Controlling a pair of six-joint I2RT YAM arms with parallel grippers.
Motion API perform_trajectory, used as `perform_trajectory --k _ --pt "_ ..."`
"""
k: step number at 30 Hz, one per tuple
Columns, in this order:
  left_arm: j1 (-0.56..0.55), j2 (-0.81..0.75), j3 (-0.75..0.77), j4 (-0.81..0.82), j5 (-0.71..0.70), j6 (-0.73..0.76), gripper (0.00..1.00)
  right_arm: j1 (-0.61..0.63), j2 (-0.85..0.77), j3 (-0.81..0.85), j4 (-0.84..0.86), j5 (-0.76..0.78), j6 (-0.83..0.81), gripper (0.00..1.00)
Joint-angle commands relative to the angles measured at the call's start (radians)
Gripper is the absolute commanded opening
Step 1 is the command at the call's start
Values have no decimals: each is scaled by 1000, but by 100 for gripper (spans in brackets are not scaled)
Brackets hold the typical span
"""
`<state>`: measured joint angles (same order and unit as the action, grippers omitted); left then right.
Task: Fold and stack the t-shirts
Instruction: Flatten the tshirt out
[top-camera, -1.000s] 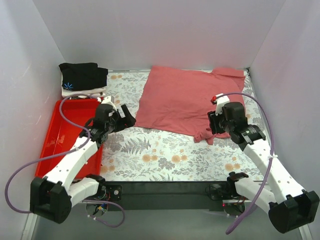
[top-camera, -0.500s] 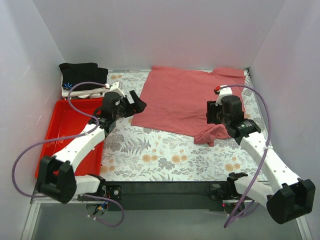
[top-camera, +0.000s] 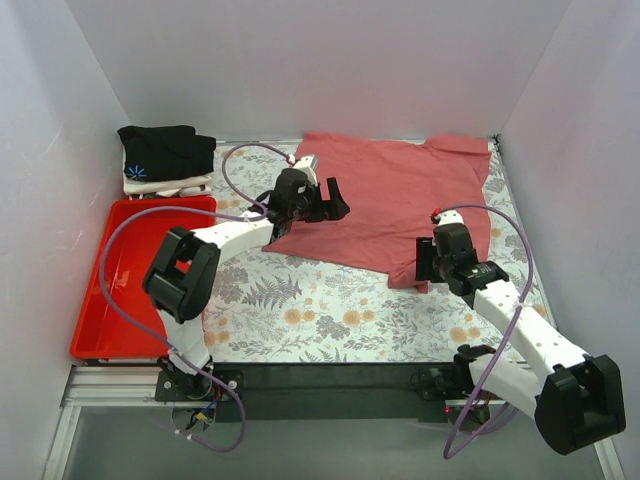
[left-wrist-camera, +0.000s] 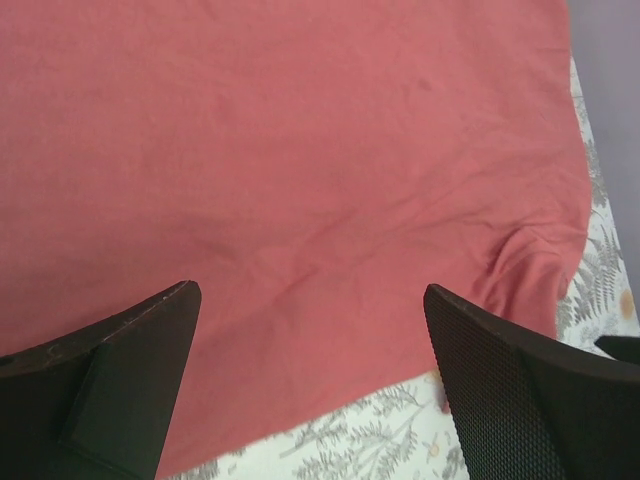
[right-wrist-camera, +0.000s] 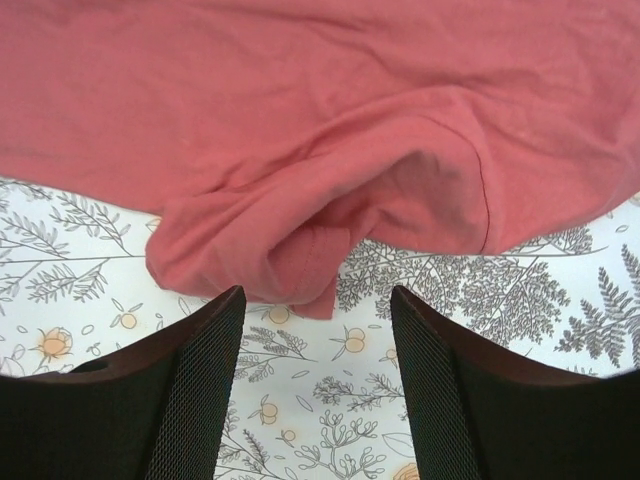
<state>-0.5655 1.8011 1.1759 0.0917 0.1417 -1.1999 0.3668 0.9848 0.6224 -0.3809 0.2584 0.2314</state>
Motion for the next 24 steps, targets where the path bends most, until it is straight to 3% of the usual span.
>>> perform_trajectory --k 1,10,19,24 --pt "3 73 77 43 12 43 87 1 41 -7 -1 5 43 53" --pt "6 265 148 -4 -14 40 87 1 175 -21 58 -65 26 45" --pt "49 227 53 8 -21 22 88 23 255 -76 253 -251 5 44" --pt "67 210 11 9 -25 20 88 119 325 -59 306 -297 13 40"
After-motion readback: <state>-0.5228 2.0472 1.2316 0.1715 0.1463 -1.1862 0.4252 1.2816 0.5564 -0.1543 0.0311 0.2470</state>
